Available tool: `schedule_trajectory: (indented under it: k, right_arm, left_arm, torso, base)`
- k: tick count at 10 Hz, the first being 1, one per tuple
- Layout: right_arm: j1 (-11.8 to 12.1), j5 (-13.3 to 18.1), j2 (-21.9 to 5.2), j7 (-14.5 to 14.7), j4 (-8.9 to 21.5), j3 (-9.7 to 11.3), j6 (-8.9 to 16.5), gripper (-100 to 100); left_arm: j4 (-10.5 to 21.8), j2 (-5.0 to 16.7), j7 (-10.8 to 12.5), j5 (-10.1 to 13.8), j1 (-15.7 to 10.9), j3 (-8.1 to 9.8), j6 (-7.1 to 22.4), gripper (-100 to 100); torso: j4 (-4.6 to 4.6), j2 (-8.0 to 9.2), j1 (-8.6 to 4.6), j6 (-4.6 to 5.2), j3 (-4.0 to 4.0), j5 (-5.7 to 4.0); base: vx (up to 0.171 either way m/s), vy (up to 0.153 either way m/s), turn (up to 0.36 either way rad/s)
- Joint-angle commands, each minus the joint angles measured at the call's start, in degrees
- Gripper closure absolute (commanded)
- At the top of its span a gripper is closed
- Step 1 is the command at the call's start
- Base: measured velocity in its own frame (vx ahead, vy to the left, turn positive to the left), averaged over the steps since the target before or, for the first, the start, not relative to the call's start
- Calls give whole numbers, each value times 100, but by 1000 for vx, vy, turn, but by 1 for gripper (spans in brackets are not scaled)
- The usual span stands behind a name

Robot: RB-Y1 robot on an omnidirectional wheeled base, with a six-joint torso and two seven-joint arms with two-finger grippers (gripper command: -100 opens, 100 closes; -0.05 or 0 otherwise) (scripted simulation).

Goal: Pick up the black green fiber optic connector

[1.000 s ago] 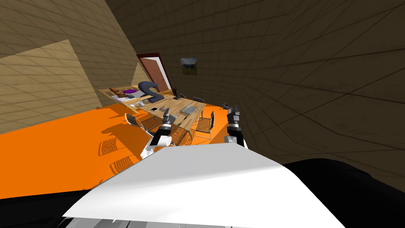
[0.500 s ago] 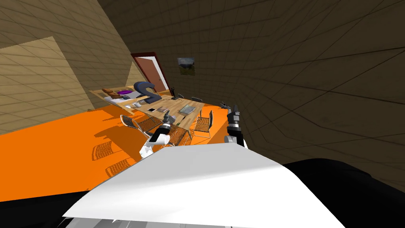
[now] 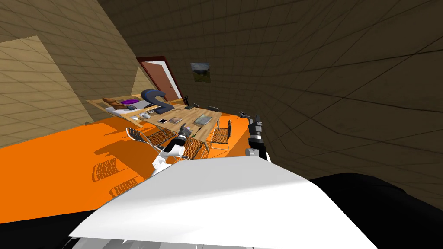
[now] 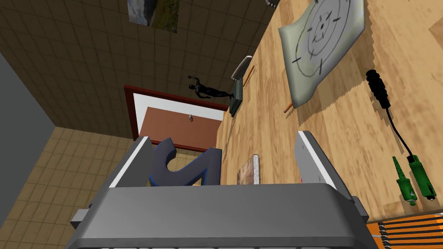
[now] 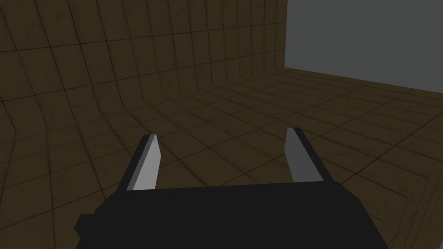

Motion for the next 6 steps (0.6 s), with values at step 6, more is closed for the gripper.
schedule_trajectory:
  k: [6]
  right_arm:
    - [1,0,0,0,0,0,0,0]
  left_arm:
    - [1015,485,804,669,-299,274,1139,-100]
  torso:
    - [-1,-5,1,-3,-3,0]
  base:
    - [-6,2,-117]
